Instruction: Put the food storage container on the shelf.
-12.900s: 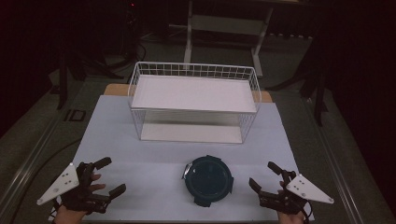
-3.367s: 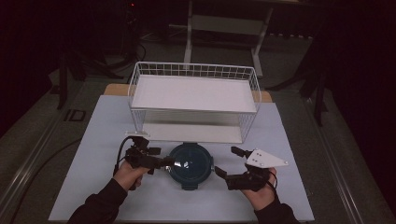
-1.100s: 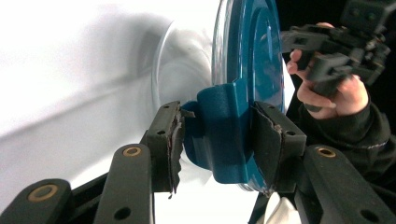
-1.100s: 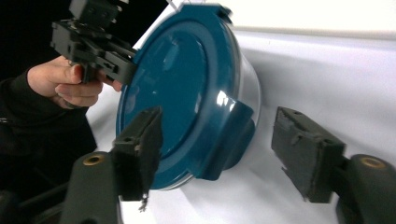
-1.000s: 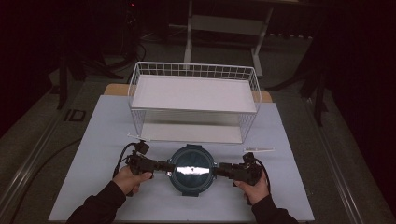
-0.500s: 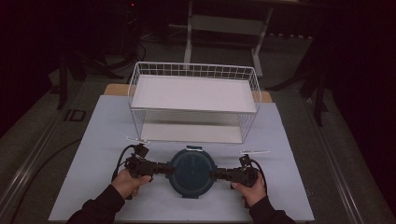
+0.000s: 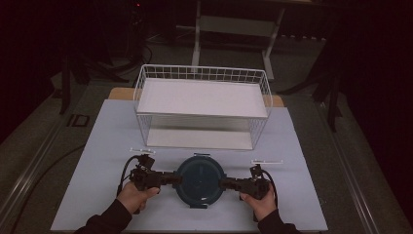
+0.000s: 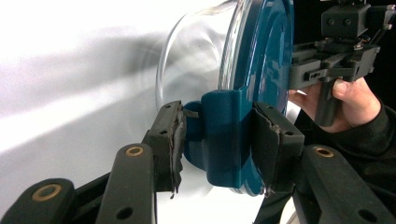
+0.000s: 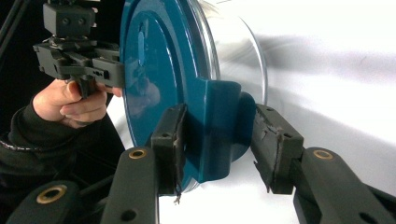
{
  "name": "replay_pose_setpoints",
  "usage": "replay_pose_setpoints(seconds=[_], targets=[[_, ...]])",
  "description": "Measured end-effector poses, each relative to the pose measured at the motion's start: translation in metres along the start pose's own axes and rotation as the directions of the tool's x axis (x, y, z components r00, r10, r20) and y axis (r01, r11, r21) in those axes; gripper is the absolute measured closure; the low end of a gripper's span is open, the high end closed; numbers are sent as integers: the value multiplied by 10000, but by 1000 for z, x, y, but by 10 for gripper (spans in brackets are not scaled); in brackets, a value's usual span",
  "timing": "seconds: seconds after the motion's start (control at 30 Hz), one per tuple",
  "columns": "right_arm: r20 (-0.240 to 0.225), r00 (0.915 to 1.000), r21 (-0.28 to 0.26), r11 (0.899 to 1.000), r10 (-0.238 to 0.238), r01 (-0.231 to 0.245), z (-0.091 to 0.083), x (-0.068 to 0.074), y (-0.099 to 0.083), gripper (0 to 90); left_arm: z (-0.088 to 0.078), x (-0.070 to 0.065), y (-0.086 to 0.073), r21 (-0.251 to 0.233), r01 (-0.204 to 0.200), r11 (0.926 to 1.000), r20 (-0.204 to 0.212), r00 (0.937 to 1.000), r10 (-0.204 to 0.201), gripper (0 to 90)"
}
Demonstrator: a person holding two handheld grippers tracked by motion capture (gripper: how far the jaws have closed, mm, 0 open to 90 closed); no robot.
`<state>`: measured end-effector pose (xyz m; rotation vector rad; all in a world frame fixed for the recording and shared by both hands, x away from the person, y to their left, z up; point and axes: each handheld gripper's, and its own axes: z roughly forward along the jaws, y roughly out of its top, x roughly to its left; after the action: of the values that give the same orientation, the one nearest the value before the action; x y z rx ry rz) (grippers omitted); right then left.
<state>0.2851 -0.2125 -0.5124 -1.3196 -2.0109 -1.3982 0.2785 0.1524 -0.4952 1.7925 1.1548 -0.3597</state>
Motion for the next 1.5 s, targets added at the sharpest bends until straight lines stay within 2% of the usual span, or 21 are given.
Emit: replay_pose_setpoints(seconds=[0.27,0.33,0.53,0.77,1.0,1.23,1.3,1.47,1.5], targets=[[102,9996,-67,9996,-273,274,-2,2,3,565,1,-2,0,-108,-26,9999,-4,10000,26,562],[158,9990,-174,9990,-419,422,-5,3,6,565,2,-4,3,-212,-235,9995,1,9997,235,562],[194,9964,-420,9956,-829,836,-12,6,19,565,0,-9,16,-538,-716,9960,-99,9974,712,561],[390,9927,-669,9910,-1137,1161,-16,5,40,564,3,-7,38,-831,-1070,9908,-162,9942,1060,561],[489,9910,-947,9872,-1244,1286,-16,-8,62,564,12,4,62,-1189,-1368,9834,-239,9906,1349,560],[605,9884,-1266,9811,-1393,1460,-8,-20,80,564,17,21,73,-1925,-1725,9660,-298,9850,1700,558],[687,9868,-1298,9794,-1469,1548,-5,-22,85,563,19,26,75,-2007,-1606,9664,-282,9870,1582,558],[921,9852,-1267,9797,-1443,1553,2,-30,91,562,26,40,78,-1858,-1626,9690,-395,9866,1580,556],[990,9845,-1258,9796,-1444,1564,4,-31,92,562,27,42,77,-1872,-1478,9711,-395,9890,1429,556]])
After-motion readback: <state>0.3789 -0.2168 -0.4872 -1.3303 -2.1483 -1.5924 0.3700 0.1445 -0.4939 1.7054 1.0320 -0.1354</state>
